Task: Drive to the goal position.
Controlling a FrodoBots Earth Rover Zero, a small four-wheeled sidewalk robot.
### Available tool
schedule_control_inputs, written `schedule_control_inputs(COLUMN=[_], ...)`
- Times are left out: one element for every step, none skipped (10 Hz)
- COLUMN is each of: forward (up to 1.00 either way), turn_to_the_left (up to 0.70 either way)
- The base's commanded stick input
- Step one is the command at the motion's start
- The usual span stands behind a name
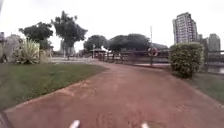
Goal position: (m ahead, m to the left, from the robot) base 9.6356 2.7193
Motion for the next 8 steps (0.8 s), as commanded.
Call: schedule_control_inputs(forward=[0.5, 0.5, 0.5, 0.5, 0.5, 0.5, 0.5, 0.5], turn_to_the_left=[-0.47, -0.47, -0.47, -0.47, -0.45, -0.27, -0.08, 0.03])
